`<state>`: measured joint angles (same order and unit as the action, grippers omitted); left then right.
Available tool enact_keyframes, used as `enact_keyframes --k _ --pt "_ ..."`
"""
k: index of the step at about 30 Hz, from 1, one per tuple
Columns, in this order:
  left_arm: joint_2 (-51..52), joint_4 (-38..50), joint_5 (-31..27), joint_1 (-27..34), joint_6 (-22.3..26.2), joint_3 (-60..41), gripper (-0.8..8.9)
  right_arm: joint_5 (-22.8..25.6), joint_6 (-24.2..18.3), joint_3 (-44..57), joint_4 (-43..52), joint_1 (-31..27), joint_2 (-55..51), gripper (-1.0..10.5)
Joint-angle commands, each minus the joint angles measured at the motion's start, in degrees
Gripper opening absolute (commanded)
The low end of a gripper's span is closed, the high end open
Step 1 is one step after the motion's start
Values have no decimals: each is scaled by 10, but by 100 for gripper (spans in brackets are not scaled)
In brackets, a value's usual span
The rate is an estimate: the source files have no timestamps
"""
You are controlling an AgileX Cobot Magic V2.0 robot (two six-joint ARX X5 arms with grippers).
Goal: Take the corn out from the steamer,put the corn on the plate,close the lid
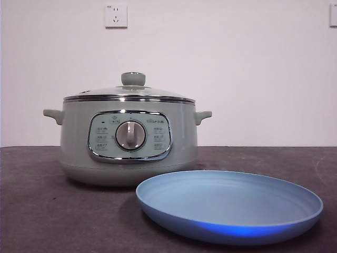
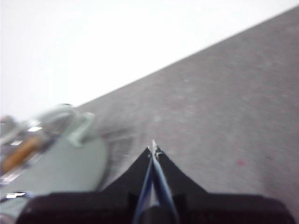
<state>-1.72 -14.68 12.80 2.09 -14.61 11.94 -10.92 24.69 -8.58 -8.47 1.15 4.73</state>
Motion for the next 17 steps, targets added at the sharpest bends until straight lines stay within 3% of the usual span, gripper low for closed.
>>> enact_keyframes --k 1,10,17 --pt "-19 -7 16 -1 -9 30 -7 -31 7 -36 6 1 35 -11" --pt "-145 -53 120 -1 0 168 -7 -208 -52 -210 -30 1 208 -11" --pt "-265 -99 219 -1 22 298 -7 -315 -132 -389 -134 5 348 -11"
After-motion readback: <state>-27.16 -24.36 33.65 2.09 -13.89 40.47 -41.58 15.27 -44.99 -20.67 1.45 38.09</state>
